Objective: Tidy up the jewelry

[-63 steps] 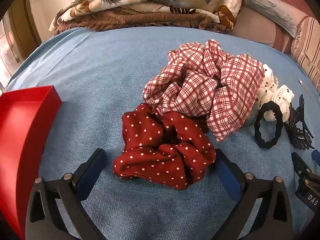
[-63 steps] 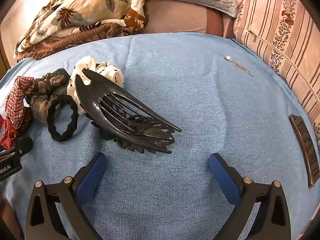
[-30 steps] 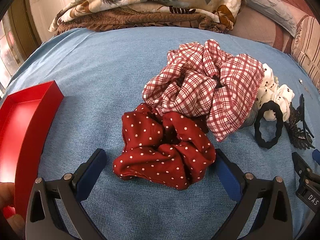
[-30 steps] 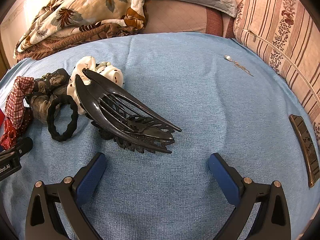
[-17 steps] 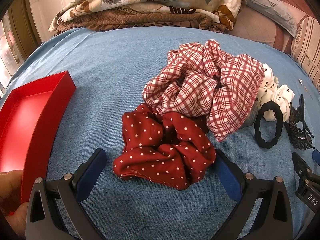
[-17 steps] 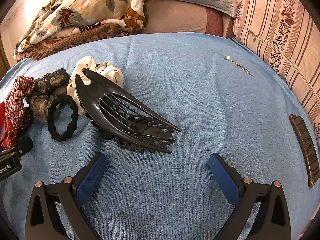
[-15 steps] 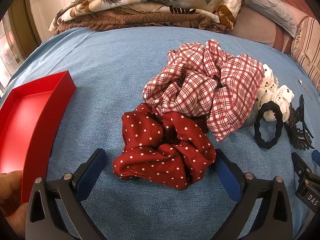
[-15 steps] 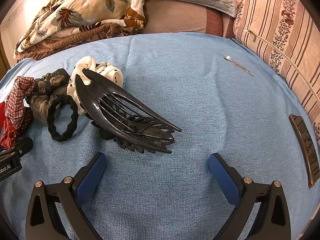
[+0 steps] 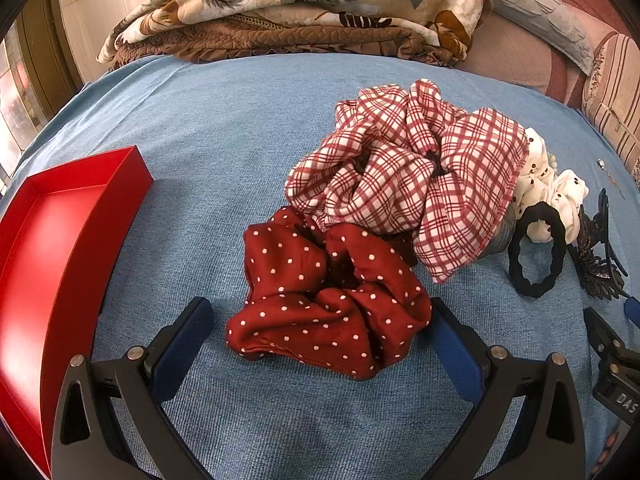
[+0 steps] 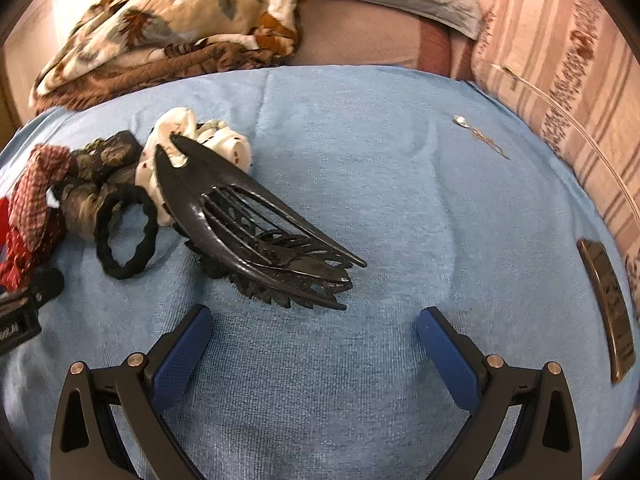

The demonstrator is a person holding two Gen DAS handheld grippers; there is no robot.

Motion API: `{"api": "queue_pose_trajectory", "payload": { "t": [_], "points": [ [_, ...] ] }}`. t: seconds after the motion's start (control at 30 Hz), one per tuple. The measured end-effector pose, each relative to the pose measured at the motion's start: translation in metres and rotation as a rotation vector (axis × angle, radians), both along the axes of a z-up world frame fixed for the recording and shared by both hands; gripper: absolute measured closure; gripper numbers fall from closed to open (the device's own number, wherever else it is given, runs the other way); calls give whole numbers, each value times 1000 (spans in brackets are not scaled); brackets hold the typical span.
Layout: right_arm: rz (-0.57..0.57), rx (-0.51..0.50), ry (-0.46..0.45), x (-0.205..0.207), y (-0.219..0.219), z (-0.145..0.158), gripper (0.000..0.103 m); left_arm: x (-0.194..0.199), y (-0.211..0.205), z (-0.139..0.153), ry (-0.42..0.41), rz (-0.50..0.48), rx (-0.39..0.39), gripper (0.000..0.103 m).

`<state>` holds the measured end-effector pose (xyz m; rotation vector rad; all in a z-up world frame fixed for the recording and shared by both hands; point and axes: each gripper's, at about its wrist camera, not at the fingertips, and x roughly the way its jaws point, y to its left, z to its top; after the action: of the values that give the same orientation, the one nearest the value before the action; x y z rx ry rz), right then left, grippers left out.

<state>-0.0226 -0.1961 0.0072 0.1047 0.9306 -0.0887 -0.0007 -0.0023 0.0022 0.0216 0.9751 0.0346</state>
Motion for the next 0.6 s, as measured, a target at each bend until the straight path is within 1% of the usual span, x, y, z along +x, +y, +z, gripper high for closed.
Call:
{"api": "queue_pose_trajectory", "payload": {
  "t": [0.1, 0.17, 0.2, 0.27, 0.33, 0.37, 0.4, 0.5, 0.6],
  "points": [
    [-3, 81, -19, -5, -12, 1, 0, -1, 0, -2, -1, -1, 0, 0],
    [-15, 106, -10, -8, -12, 2, 0, -1, 1, -1, 11, -7, -5, 0],
    [-26, 116, 4, -8, -13, 2, 0, -2, 1, 0, 27, -25, -6, 0],
    [-30, 109, 25, -7, -10, 1, 0, -4, 3, 1, 57, -69, -12, 0],
    [-6, 60, 44, -7, -3, 0, 0, -10, 4, 4, 85, -124, -10, 0],
    [-4, 52, 37, -9, -2, 1, 0, -15, 6, 8, 102, -131, -15, 0],
    [-7, 52, 28, -13, -2, 1, 0, -22, 11, 13, 103, -116, -36, 0],
    [-35, 29, 15, -26, -2, 7, 0, -52, 23, 33, 36, -91, -99, 0],
    [-78, 20, -14, -44, -6, 17, 0, -84, 32, 62, -60, -82, -80, 0]
  ]
}}
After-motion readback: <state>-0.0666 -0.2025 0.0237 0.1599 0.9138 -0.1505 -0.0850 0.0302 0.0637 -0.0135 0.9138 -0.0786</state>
